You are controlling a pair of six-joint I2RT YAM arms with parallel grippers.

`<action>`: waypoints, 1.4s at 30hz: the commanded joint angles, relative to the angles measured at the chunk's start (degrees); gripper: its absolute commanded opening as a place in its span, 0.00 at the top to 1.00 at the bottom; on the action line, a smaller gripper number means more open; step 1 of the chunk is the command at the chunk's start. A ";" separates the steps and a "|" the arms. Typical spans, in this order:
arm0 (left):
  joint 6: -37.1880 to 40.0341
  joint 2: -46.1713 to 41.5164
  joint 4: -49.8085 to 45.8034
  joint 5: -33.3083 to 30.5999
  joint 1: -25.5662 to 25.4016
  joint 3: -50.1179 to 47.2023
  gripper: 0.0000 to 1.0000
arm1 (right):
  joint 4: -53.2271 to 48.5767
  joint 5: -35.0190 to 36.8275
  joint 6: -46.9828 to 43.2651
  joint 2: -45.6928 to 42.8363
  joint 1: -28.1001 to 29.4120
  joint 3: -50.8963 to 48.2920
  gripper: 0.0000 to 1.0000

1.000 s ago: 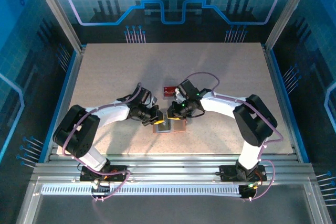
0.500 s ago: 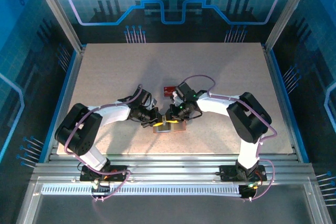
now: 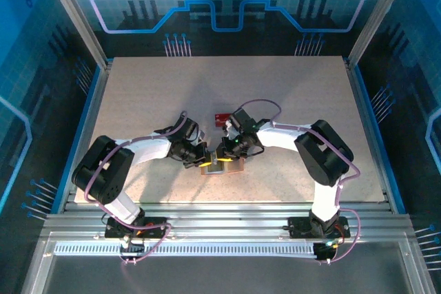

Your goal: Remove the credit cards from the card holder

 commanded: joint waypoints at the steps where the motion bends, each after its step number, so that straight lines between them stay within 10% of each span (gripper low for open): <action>1: 1.17 0.70 -1.73 -0.69 0.34 -0.27 0.96 | 0.04 -0.71 0.53 1.23 0.63 0.89 0.82; 42: 2.54 -1.93 -7.70 -1.72 0.25 4.83 0.96 | -5.56 3.16 -1.02 -5.73 -0.46 0.95 0.78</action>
